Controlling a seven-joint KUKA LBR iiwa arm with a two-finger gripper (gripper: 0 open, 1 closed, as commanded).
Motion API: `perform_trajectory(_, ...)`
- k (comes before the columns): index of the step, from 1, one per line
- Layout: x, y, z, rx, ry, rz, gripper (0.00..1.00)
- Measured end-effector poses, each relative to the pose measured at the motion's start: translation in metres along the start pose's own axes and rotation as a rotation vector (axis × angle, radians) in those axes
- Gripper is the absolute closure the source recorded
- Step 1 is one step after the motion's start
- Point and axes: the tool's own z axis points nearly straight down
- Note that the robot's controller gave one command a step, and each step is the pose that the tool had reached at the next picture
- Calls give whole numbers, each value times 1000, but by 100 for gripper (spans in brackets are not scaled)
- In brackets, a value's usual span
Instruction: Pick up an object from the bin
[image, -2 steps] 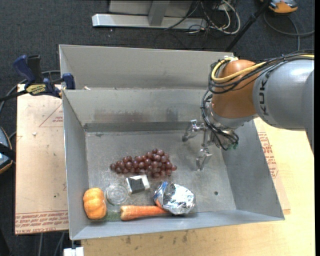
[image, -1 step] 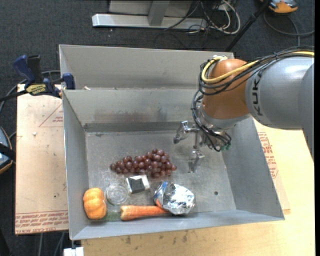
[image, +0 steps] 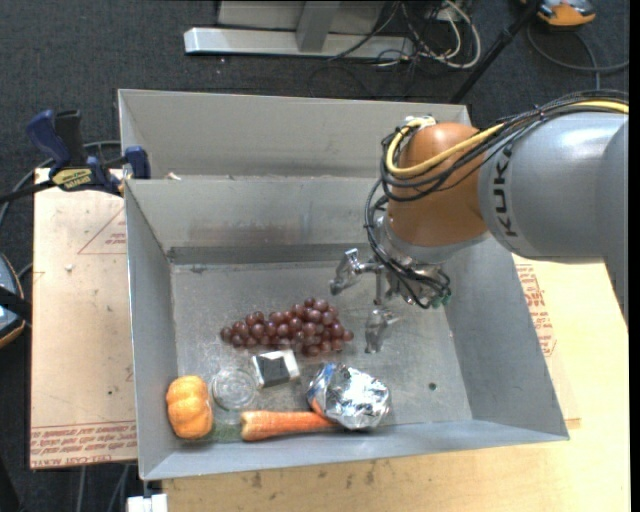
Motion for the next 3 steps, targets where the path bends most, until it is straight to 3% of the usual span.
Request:
perform_trajectory(1, -40, 34, 43, 2, -1, 21, 0)
perform_trajectory(2, -42, 44, 38, 9, -18, -182, 100)
perform_trajectory(3, -42, 44, 38, 9, -18, -182, 100)
